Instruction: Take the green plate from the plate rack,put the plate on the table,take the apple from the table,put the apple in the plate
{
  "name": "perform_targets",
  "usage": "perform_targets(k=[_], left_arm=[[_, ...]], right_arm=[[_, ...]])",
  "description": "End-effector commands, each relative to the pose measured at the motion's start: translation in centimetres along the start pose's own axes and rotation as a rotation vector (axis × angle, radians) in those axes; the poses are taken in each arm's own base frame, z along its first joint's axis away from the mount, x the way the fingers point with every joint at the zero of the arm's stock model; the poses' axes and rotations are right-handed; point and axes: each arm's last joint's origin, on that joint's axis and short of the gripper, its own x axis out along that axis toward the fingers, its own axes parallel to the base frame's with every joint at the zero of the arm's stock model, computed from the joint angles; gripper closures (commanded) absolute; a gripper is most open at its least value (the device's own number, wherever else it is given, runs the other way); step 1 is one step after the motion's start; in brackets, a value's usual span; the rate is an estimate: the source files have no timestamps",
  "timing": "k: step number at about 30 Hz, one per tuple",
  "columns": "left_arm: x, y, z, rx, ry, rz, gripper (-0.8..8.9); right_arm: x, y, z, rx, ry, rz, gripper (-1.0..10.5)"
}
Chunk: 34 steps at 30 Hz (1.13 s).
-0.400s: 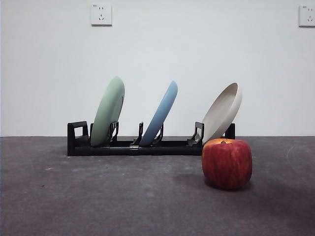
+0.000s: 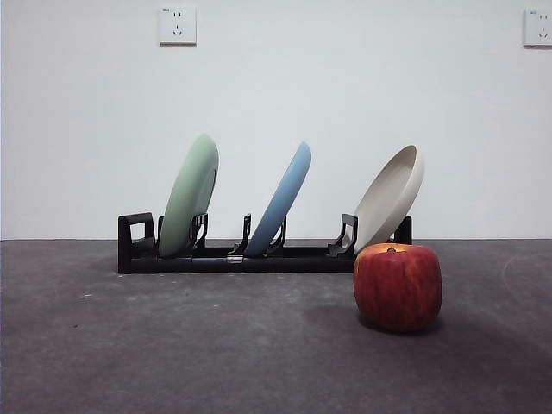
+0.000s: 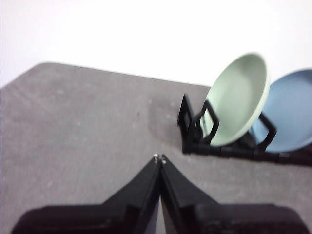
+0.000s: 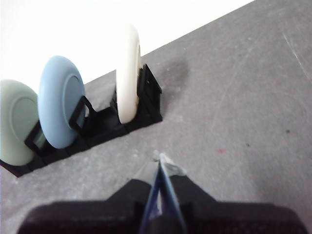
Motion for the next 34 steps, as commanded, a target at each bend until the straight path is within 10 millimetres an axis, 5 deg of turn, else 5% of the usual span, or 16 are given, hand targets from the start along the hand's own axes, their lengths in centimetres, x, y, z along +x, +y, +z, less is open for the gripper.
perform_targets(k=[1,8,19,26,34], left_arm=[[0.1,-0.3,1.8,-0.015,-0.013,0.000,8.19],[2.0,-1.3,5.5,-0.012,0.073,-0.070,8.19],[8.6,-2.8,8.6,-0.059,0.350,-0.304,8.05],[13.0,-3.4,10.5,-0.068,0.414,-0.296,5.82],[21.8,-6.7,15.3,-0.080,0.529,-0.452,5.20]], right_arm=[[0.1,0.8,1.8,0.008,0.001,0.004,9.6],[1.6,2.8,5.7,-0.069,0.098,0.104,9.6],[5.8,4.4,8.9,-0.128,0.350,0.219,9.3],[7.4,4.8,9.8,-0.115,0.403,0.227,6.2],[7.5,4.9,10.0,-0.117,0.399,0.228,6.3]])
